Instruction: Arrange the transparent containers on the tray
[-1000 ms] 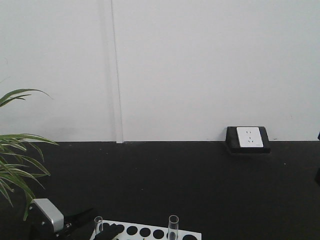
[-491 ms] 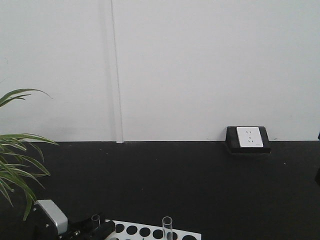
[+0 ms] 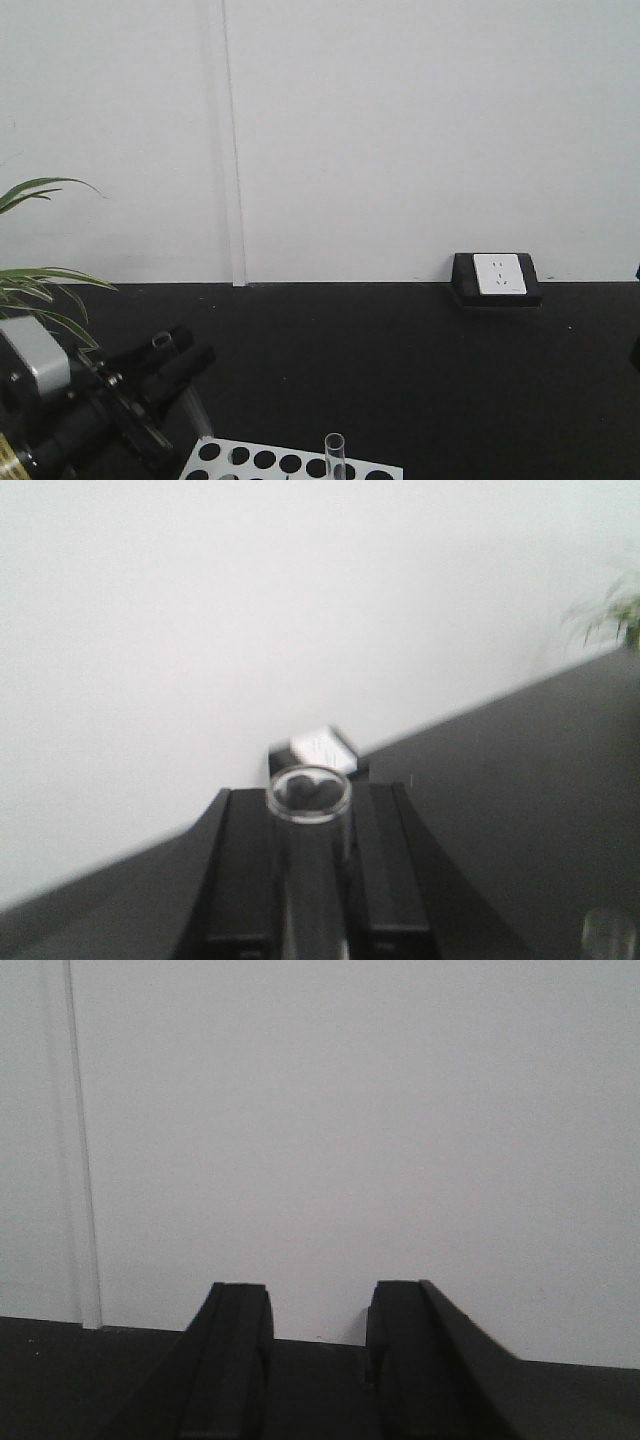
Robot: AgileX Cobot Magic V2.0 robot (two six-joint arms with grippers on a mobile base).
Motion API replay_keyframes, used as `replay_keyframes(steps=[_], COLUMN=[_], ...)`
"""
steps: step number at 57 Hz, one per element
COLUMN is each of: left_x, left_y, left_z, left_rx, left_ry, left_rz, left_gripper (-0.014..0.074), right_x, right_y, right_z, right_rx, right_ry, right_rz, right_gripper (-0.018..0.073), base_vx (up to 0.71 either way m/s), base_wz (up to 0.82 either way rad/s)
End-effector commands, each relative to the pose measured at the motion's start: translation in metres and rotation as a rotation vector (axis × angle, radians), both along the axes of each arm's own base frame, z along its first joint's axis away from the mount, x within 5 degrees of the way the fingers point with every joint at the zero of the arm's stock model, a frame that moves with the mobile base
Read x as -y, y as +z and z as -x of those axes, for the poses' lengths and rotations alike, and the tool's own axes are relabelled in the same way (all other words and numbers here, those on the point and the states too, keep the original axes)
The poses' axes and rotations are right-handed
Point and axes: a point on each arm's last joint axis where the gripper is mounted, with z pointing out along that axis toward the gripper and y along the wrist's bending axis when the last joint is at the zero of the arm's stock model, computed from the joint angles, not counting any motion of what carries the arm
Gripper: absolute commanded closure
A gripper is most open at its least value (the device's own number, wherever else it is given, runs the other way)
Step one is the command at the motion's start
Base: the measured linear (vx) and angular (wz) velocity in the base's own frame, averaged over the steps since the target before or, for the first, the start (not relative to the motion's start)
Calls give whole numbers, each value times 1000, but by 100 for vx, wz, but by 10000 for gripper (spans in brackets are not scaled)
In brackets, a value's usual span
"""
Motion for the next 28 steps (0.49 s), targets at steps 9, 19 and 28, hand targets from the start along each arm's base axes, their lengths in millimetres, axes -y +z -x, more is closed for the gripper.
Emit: replay_keyframes(steps=[9,19,28], left_x=[-4,-15,-26], left_y=[89,106,122], left_z=[22,36,64], left_rx=[118,-12,-13], left_ry=[18,113,178], left_rz=[-8,-42,-94], left_gripper=[601,601,601], right_x=[2,1,-12], right_y=[20,15,3], right_z=[2,1,-11], right_rx=[108,56,-12], right_ry=[-12,-8,56], right_rz=[-5,1,9], right_gripper=[236,178,-7], base_vx=[0,0,0], base_wz=[0,0,0])
